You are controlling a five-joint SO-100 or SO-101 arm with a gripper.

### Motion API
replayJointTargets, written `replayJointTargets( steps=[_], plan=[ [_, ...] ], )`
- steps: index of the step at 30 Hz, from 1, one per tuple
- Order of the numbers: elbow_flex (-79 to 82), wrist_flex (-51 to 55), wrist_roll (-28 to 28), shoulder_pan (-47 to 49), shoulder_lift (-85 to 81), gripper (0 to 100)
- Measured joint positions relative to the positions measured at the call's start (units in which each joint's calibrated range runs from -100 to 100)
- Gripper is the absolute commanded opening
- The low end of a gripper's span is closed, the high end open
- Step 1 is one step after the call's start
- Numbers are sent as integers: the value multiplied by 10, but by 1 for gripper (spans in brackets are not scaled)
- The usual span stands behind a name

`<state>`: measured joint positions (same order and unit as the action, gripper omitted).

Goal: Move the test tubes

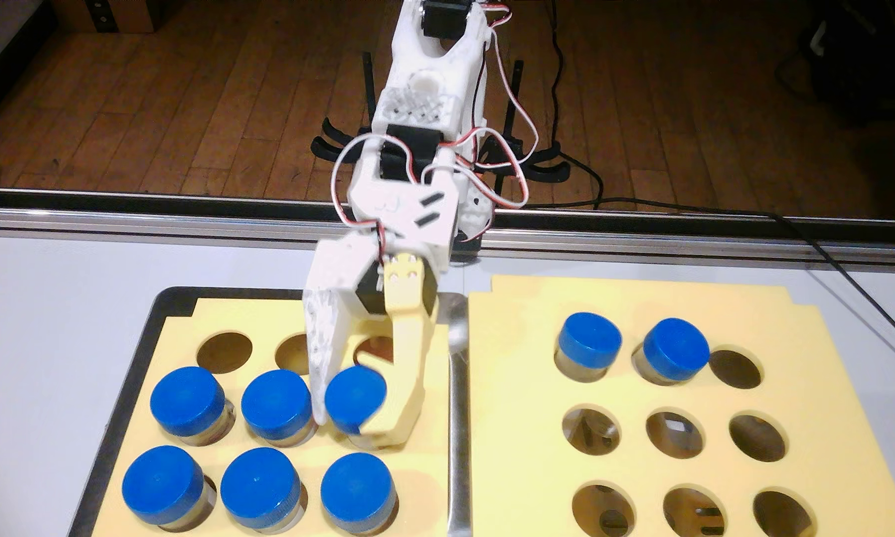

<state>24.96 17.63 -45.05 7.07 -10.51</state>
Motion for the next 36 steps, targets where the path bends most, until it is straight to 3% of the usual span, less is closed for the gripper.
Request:
replayJointTargets(
  steps=[4, 8, 12, 18, 21, 27, 36],
  plan=[
    [-52, 11, -1, -4, 0, 9],
    [-180, 187, -23, -4, 0, 9],
    [-286, 249, -30, -5, -59, 9],
    [-317, 250, -29, 10, -193, 10],
    [-319, 225, -29, 69, -198, 10],
    [-320, 84, -29, 238, -58, 10],
    [-319, 69, -29, 338, 51, 10]
  ],
)
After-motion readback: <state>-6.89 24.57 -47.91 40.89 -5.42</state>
